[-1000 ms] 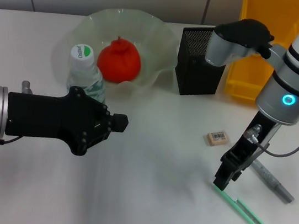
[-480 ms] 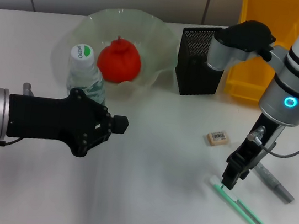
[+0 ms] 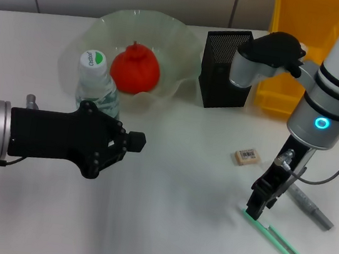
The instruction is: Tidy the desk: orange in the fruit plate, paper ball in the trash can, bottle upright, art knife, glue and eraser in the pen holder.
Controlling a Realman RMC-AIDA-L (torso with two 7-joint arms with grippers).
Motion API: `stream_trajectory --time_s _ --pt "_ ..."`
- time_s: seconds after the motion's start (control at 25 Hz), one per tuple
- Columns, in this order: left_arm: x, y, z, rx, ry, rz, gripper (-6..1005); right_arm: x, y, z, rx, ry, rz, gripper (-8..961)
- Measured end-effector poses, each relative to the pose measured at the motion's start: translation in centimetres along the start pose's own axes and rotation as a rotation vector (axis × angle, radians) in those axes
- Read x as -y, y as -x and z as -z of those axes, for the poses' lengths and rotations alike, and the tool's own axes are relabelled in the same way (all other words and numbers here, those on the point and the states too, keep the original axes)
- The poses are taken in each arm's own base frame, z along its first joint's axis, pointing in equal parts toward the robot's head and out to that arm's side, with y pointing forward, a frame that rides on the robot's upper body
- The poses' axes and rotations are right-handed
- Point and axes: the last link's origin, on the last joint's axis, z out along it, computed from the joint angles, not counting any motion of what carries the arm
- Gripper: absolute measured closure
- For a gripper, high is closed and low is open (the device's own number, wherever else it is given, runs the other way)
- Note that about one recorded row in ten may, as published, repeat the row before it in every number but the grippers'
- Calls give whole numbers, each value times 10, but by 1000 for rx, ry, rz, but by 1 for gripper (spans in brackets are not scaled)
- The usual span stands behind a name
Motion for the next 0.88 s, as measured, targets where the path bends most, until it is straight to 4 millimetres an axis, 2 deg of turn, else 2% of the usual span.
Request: stream_trajectory --time_s 0.88 --pt "-1 5 -1 0 7 17 995 -1 3 -9 -23 -47 32 571"
